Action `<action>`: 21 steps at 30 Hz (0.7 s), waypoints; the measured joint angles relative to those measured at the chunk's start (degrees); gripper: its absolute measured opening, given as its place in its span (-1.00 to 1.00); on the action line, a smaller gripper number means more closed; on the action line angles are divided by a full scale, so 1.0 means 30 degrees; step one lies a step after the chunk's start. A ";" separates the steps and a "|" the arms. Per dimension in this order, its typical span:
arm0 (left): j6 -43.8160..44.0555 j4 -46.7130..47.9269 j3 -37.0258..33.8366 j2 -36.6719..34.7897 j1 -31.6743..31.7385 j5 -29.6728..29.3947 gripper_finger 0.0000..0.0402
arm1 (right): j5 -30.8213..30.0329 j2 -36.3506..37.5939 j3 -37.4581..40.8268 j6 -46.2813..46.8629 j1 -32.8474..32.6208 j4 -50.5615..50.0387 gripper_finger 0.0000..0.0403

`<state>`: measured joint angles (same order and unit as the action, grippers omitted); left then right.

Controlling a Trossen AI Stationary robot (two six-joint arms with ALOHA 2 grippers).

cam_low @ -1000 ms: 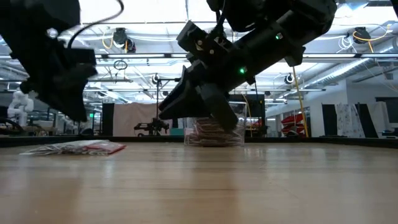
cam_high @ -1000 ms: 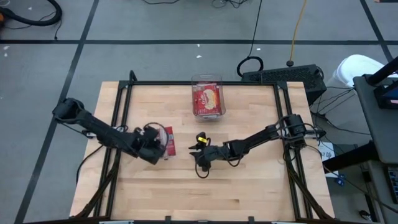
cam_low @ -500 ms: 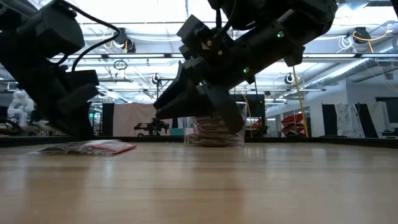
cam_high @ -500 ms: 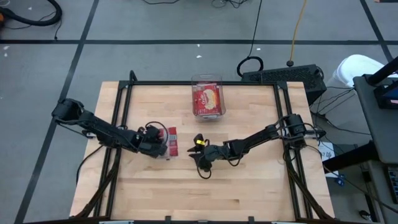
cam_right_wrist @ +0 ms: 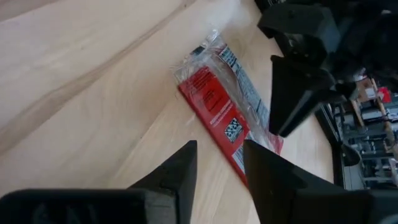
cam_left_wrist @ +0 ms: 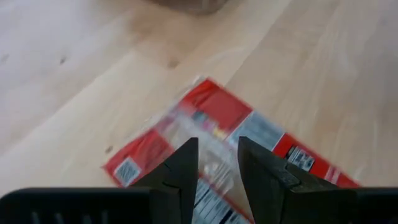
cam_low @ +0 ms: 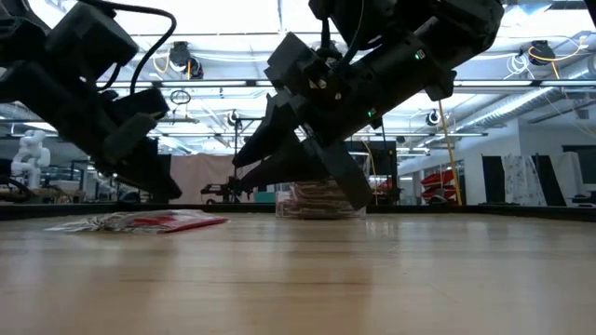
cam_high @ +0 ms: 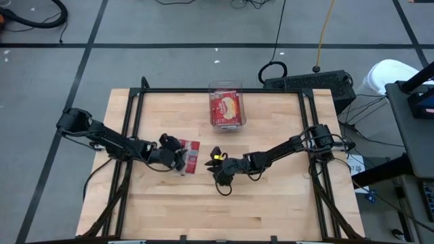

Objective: Sort popcorn bags into baskets
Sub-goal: Put the red popcorn pack into the transparent bin

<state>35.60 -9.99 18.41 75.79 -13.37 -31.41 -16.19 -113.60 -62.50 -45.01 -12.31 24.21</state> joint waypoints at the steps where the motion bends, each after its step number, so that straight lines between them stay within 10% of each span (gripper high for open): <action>1: -0.0379 -0.0271 0.0005 0.0000 0.0093 0.0125 -0.41 | 0.0000 0.0000 0.0000 -0.0156 0.0036 0.0070 -0.33; 15: -0.0492 1.2787 0.5500 -0.0211 0.0561 0.1672 -0.42 | 0.0481 0.0000 0.0015 0.0727 0.0076 0.0244 -0.19; 21: -0.2637 1.2692 0.4387 0.0197 0.1379 0.2146 -0.42 | 0.1465 0.0000 0.0015 -0.0778 0.0695 0.0400 -0.28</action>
<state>27.69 28.08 31.58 76.38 -9.24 -24.97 -11.79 -113.60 -62.46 -47.35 -10.23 25.41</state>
